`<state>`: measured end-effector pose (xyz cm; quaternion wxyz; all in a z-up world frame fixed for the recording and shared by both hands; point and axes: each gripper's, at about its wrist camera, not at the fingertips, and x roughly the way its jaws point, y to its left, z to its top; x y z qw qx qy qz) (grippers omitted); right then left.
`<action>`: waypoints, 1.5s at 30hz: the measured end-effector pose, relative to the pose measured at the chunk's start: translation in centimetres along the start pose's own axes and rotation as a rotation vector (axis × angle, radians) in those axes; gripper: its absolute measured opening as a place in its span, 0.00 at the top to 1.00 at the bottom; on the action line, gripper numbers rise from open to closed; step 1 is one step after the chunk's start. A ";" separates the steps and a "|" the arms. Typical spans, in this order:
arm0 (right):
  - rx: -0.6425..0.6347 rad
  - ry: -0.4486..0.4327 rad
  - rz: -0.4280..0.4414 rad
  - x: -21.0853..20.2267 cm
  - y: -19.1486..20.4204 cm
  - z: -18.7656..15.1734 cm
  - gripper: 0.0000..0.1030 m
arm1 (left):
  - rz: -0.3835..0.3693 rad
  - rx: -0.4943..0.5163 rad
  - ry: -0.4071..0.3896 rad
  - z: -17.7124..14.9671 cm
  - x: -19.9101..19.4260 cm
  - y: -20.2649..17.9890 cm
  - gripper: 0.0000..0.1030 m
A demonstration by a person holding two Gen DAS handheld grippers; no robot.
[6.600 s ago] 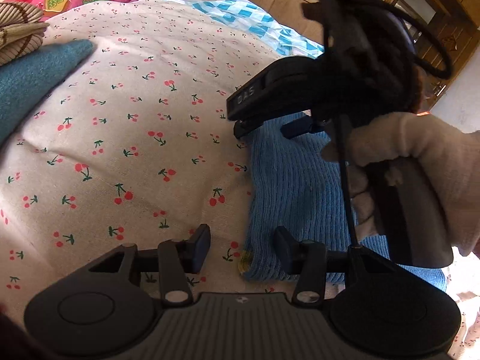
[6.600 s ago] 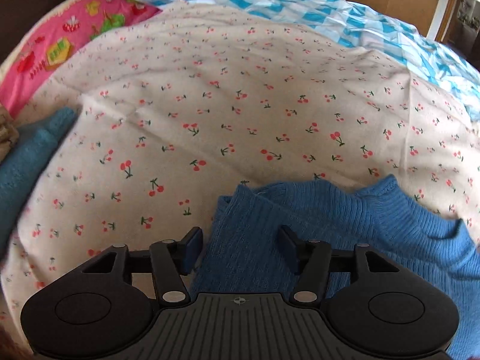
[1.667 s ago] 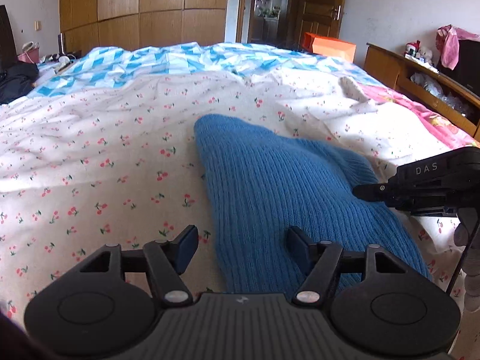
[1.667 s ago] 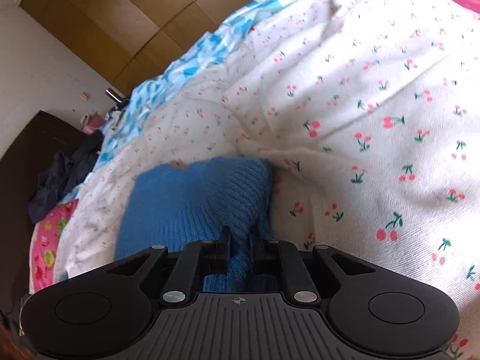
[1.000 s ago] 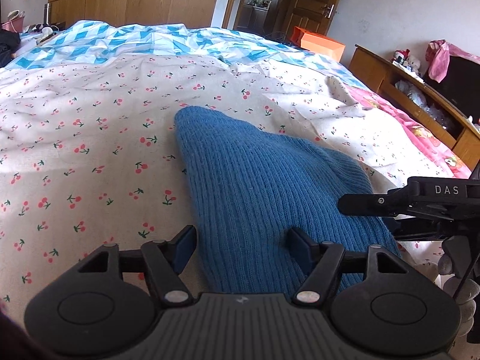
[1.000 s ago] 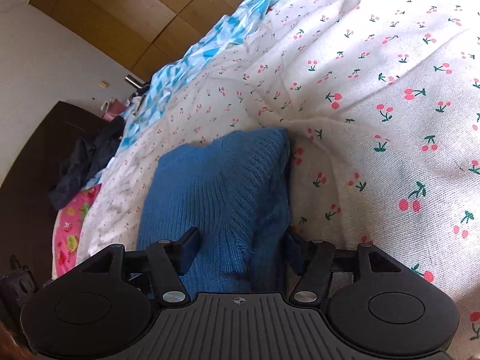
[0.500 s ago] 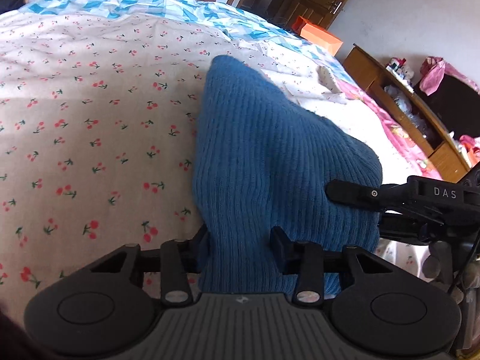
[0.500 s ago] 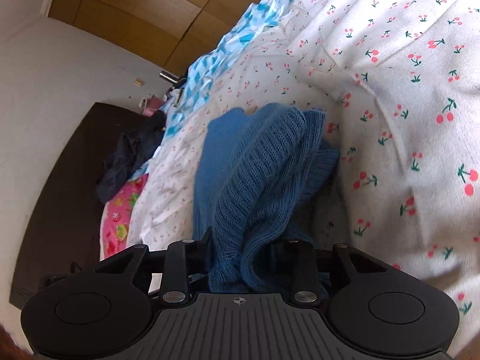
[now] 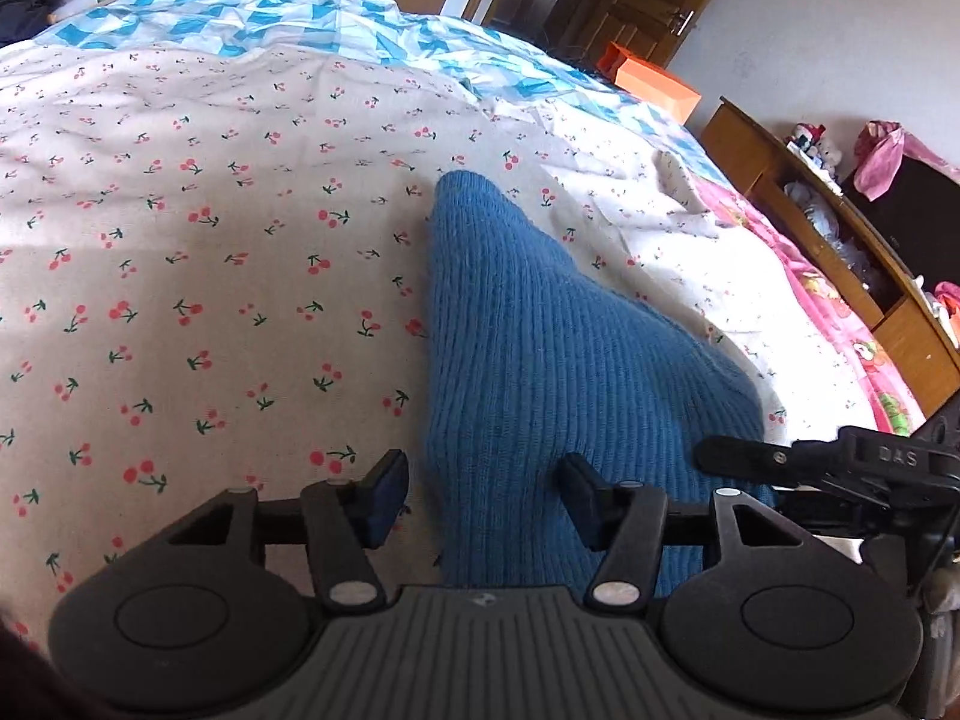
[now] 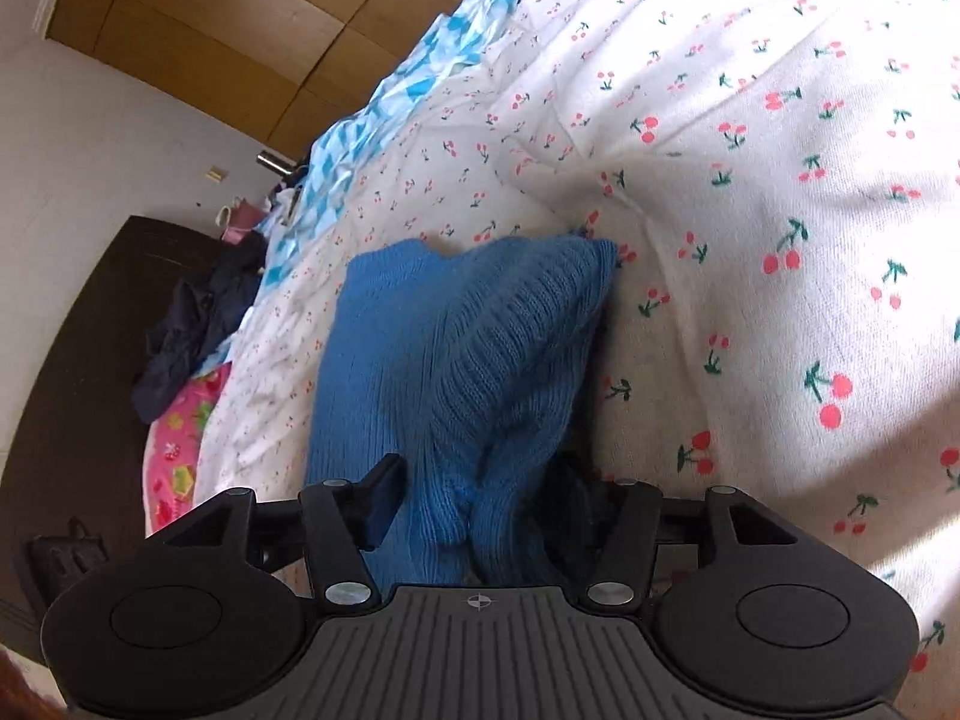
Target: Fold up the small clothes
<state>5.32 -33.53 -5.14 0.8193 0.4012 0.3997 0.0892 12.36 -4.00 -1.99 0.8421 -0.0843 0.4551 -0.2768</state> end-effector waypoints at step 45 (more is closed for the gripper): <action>-0.087 -0.117 -0.158 -1.3 1.8 0.8 0.66 | 0.079 0.073 -0.040 -2.3 -2.3 -1.9 0.53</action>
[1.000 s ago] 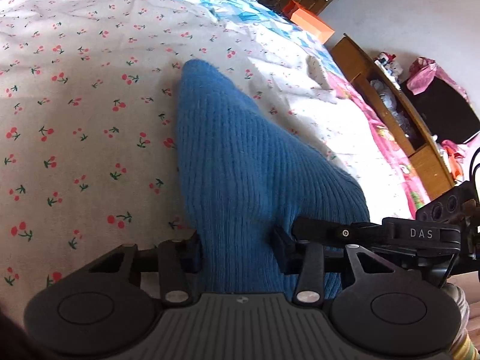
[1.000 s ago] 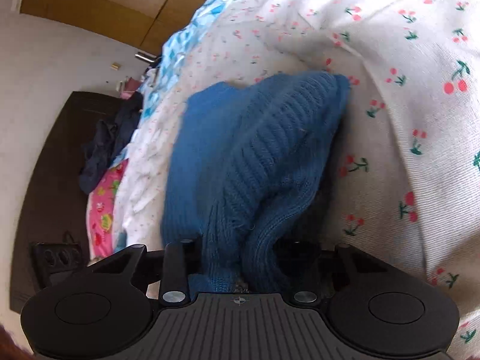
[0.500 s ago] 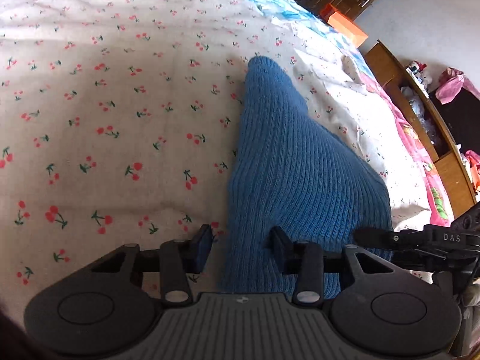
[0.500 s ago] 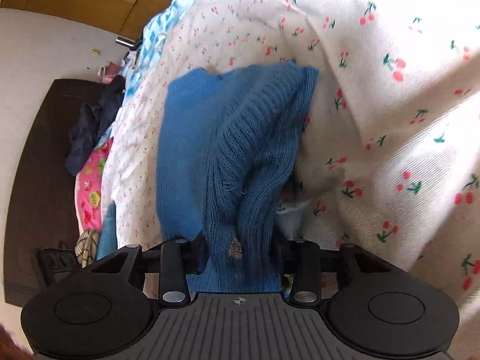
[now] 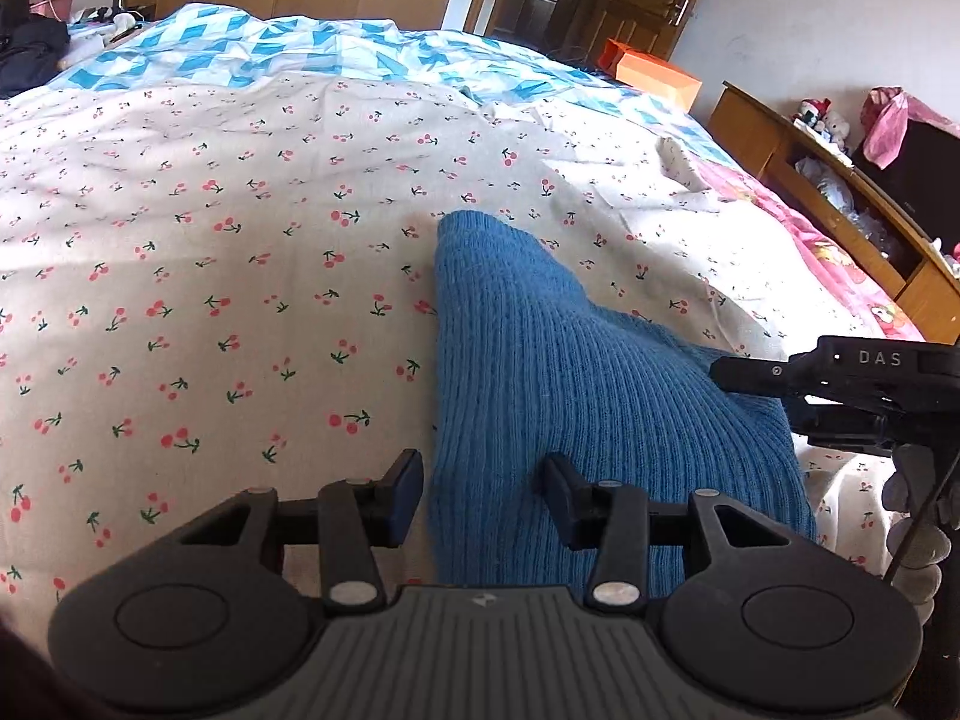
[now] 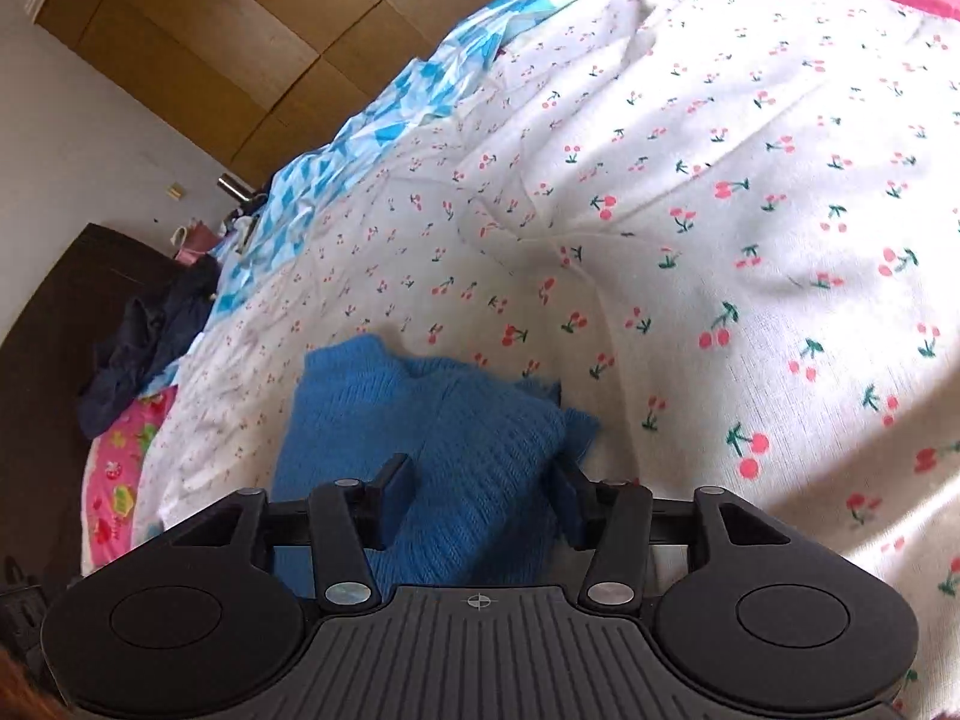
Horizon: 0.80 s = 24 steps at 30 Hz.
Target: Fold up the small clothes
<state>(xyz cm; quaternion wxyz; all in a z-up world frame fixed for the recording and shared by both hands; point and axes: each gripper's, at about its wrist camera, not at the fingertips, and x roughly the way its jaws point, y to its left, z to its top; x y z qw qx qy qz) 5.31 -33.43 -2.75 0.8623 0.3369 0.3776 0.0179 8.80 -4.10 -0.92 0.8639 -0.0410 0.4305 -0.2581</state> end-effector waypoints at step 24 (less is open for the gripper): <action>-0.048 -0.027 0.054 -2.4 -0.3 -0.5 0.48 | 0.050 -0.010 -0.090 -1.6 -2.3 0.3 0.47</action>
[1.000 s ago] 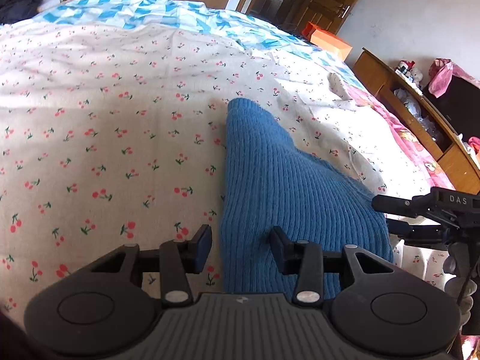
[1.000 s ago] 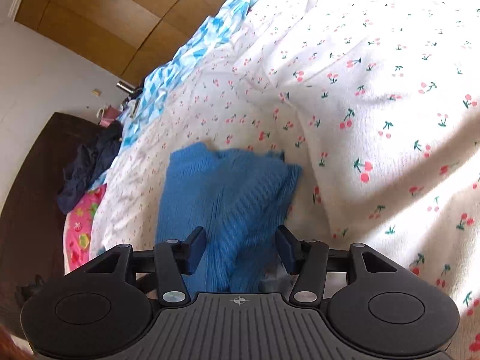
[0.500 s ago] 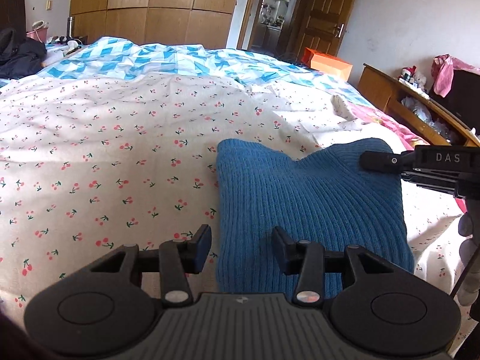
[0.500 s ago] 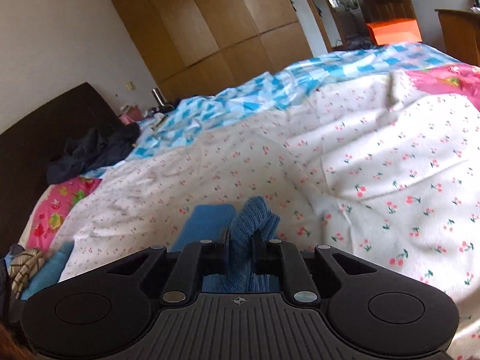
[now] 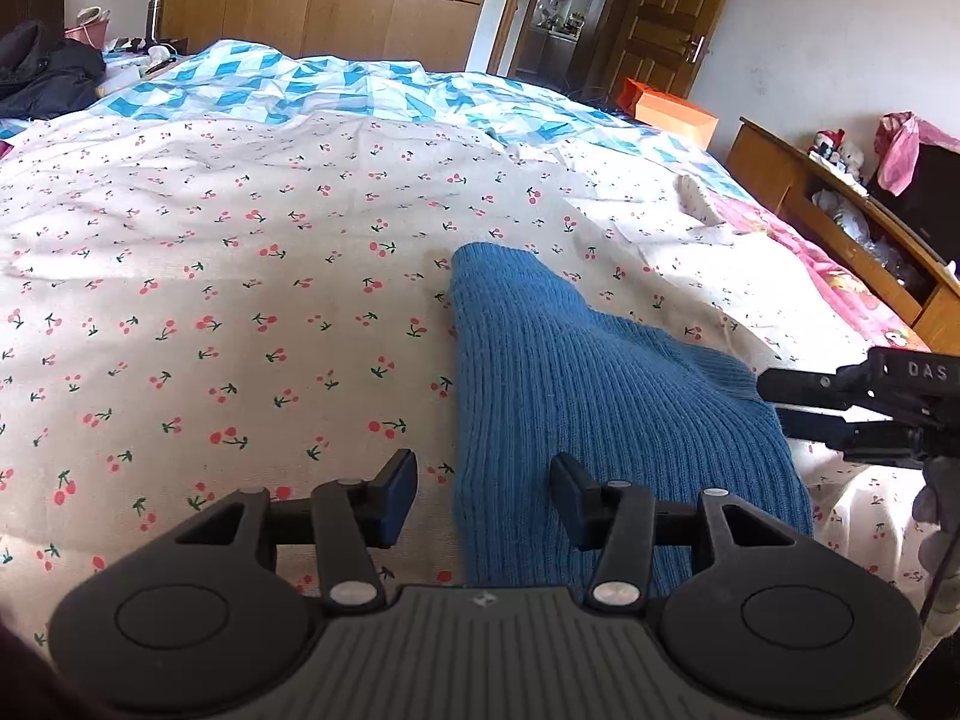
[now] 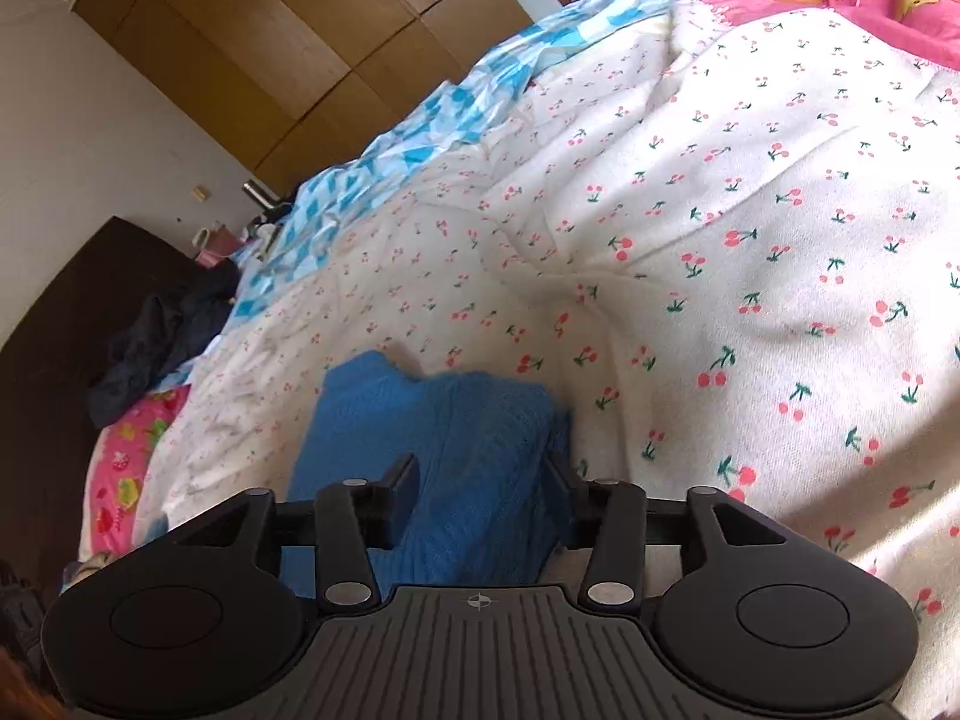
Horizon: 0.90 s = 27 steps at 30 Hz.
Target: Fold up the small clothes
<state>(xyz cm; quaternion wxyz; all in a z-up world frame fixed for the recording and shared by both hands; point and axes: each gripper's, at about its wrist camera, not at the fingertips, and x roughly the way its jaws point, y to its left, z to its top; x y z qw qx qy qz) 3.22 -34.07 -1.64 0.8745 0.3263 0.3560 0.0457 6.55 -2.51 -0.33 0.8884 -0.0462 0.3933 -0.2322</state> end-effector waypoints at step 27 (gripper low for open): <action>-0.057 0.148 0.024 2.7 1.2 -0.9 0.67 | -0.143 -0.044 0.182 -2.1 2.7 -1.4 0.47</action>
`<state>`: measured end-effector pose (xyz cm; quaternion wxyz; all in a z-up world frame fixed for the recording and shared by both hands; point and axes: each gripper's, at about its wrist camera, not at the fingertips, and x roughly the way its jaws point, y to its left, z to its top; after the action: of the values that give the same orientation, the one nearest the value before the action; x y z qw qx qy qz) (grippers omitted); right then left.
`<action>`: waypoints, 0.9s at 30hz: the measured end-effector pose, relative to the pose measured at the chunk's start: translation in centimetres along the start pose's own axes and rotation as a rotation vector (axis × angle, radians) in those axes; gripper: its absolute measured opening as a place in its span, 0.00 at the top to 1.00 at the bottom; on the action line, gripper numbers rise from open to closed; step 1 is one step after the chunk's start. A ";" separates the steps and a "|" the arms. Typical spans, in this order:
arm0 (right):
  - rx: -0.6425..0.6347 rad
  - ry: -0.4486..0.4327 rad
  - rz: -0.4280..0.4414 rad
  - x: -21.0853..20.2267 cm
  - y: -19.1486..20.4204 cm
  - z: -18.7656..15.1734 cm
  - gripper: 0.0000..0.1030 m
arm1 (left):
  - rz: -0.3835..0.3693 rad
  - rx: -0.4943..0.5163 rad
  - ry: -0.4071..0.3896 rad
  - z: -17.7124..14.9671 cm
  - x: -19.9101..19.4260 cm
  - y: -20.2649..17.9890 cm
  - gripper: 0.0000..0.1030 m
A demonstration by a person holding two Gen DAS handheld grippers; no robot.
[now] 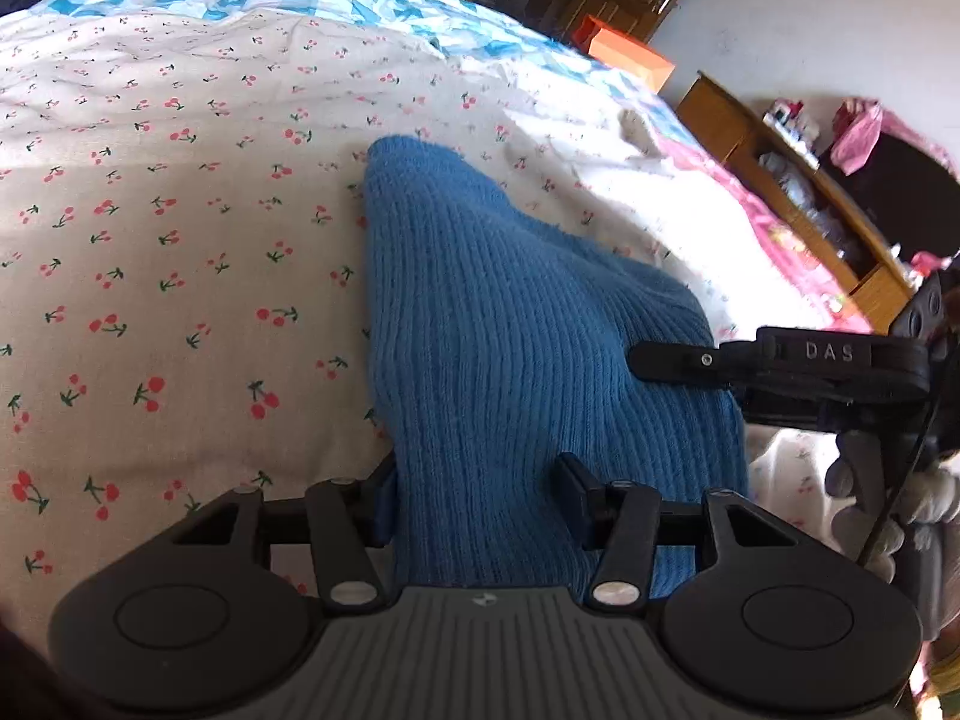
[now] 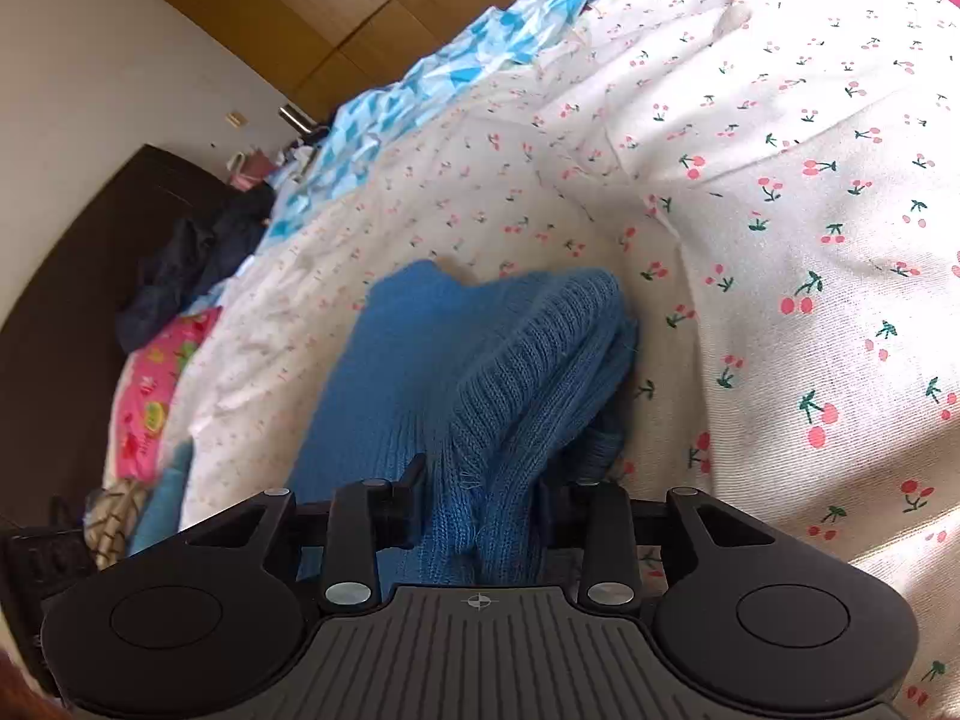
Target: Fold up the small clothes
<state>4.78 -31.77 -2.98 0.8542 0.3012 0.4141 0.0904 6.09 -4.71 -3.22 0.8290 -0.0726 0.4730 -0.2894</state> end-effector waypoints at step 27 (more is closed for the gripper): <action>-0.118 -0.148 -0.142 2.9 2.0 2.5 0.65 | 0.310 0.092 -0.162 10.4 5.9 1.8 0.40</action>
<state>8.73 -30.10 -2.45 0.9030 0.2261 0.3640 0.0312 17.70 -8.05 -2.72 0.9016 0.0161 0.3965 -0.1724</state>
